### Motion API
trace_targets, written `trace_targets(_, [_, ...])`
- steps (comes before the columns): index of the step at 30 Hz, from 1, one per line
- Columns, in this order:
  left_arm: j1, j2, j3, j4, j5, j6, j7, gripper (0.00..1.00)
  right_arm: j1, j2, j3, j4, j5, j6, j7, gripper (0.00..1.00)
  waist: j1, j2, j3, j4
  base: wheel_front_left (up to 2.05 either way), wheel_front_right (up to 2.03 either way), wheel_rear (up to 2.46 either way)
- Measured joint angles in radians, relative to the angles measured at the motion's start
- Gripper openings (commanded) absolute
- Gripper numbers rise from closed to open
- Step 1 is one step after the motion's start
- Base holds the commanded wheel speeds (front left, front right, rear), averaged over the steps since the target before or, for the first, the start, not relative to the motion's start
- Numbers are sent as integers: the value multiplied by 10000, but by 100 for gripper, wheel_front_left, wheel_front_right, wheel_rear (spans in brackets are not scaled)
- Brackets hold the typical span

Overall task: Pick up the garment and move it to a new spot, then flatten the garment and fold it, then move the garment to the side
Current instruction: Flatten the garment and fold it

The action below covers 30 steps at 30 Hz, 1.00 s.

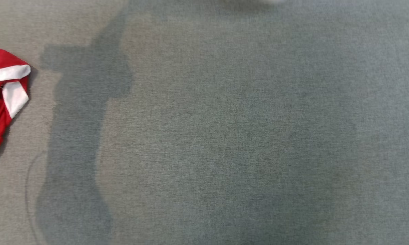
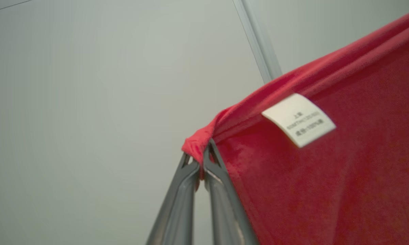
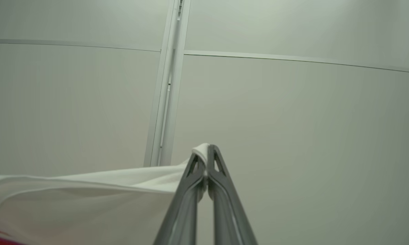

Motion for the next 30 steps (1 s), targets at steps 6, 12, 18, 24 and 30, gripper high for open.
trace_targets(6, [733, -514, 86, 1714, -888, -113, -50, 0, 1171, 150, 161, 420, 591, 13, -61, 0, 1, 0, 368, -332, 0, 0, 0])
trace_targets(12, [3899, -1292, 384, 2395, -1398, -115, -69, 0, 5343, 418, 401, -984, 1728, 25, -82, 0, 1, 0, 401, -451, 0, 0, 0])
trace_targets(18, [6886, -2169, 1338, 2314, -1524, -130, -69, 0, 9534, 1034, -349, -1873, 2316, 27, -81, 0, 1, 0, -123, -452, 0, 0, 0])
trace_targets(24, [9068, -2688, 2268, 1954, -1135, -132, -71, 0, 12204, 1498, -554, -1730, 2543, 38, -81, 0, 1, 0, -977, -504, 0, 0, 0])
trace_targets(30, [10717, -3306, 3108, 1647, -995, -174, -59, 0, 13771, 1538, -447, -1287, 2625, 44, -81, 0, 1, 1, -2027, -520, 0, 0, 0])
